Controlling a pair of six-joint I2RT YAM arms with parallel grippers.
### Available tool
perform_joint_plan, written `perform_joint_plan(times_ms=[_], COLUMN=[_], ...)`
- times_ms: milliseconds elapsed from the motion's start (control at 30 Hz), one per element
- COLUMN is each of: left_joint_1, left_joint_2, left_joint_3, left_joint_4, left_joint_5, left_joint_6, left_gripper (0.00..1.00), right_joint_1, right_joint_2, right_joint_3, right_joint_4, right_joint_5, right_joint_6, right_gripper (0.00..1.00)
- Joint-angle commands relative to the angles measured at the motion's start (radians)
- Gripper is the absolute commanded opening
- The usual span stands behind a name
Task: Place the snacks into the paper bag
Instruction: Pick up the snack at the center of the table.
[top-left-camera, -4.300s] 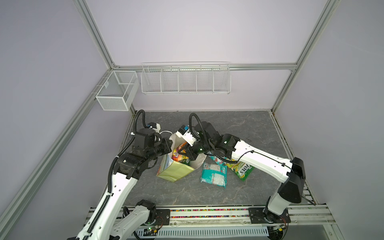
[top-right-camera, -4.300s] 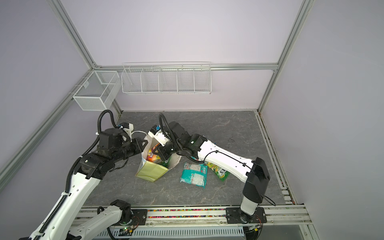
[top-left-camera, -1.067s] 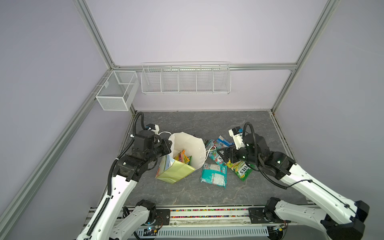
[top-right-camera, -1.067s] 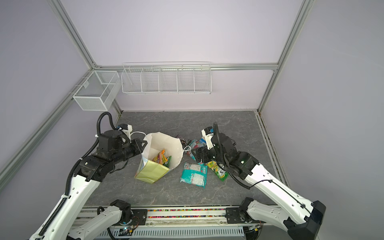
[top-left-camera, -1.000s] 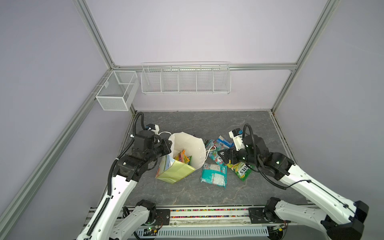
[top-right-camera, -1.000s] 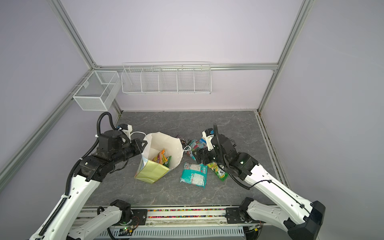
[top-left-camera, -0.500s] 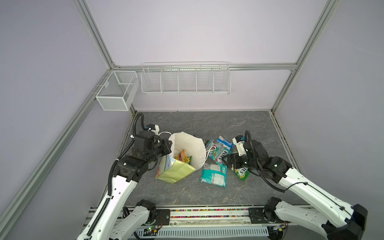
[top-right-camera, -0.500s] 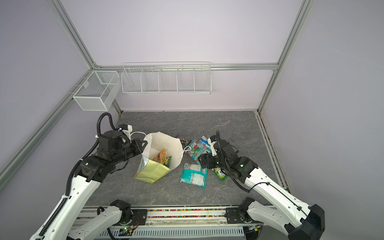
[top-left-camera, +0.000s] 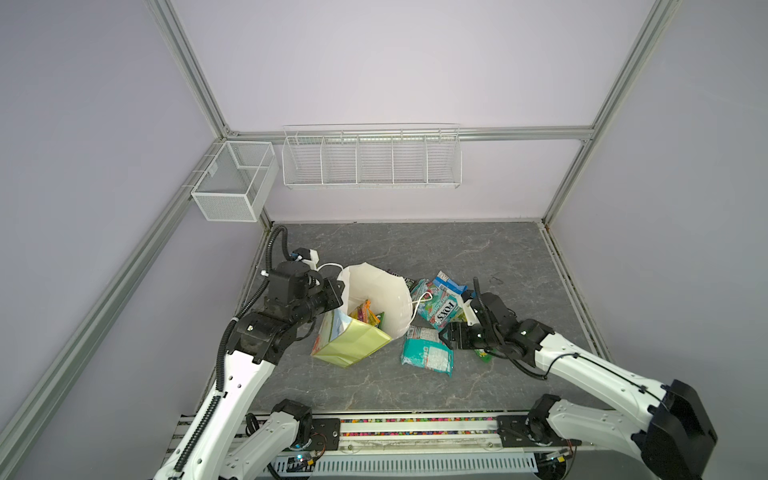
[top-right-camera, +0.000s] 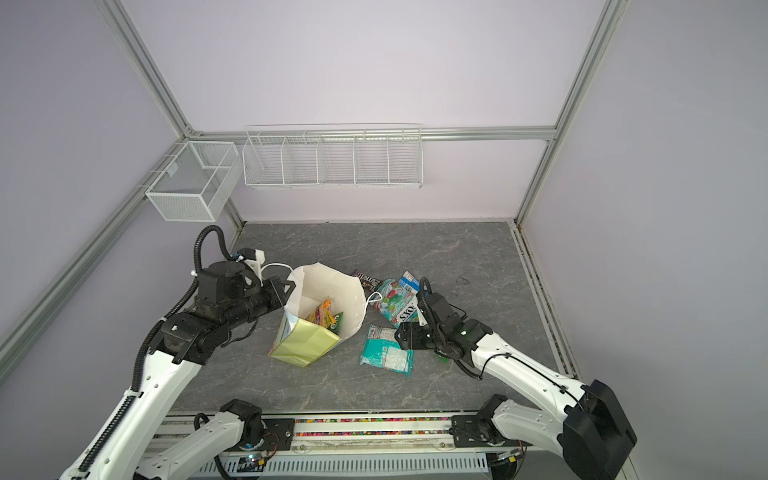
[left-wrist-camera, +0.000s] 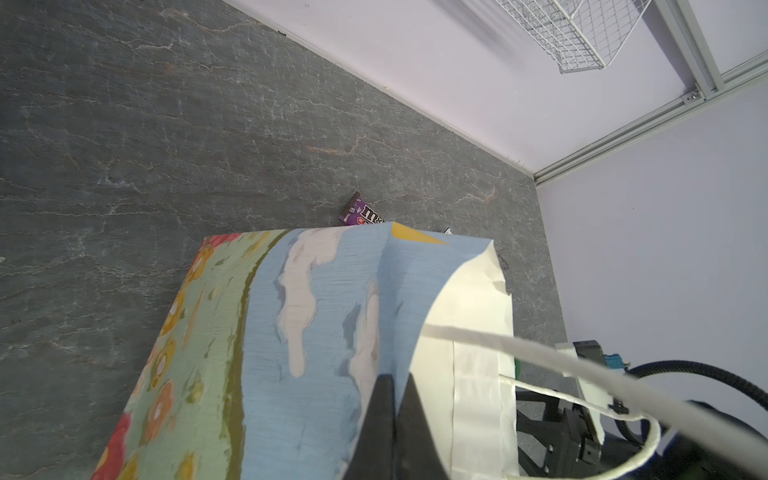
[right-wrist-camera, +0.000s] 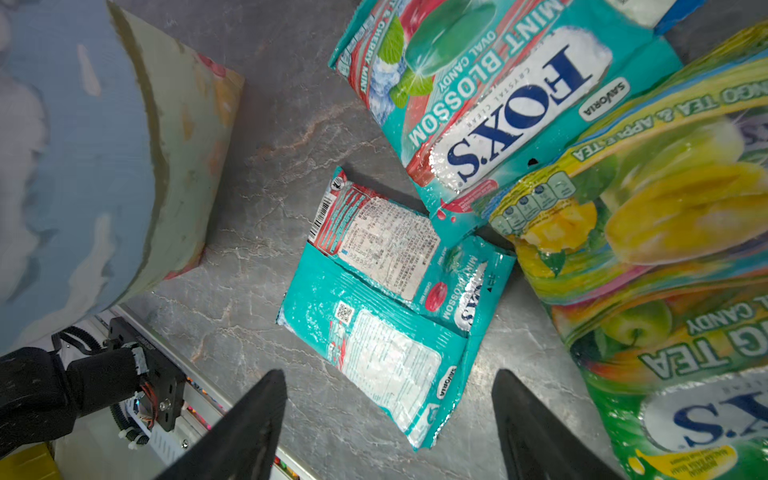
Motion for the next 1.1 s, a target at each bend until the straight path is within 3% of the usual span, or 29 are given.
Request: perform_joint_plan(times_ms=[0,733,1067], left_joint_1=[-0.003,-0.005,-0.003], left_joint_2=[-0.012,-0.009,-0.009], left_joint_3=[-0.013,-0.02,-0.025], left_joint_4=[0.024,0.033,0.034], left_joint_5=[-0.001,0.002,0.003], left_joint_6=[-0.007,-0.007,-0.006], left_gripper=[0.0,0.0,0.0], right_joint_1=[-0.018,-0.169,-0.194], right_joint_2=[0.017,0.127,0.193], right_joint_3=[-0.033,-0.179,-0.207], right_joint_4=[0.065,0.292,0.373], right_joint_5=[-0.032,-0.247,-0.287], right_joint_6=[0.031,0.047,0.053], right_gripper=[0.8,0.78,0.73])
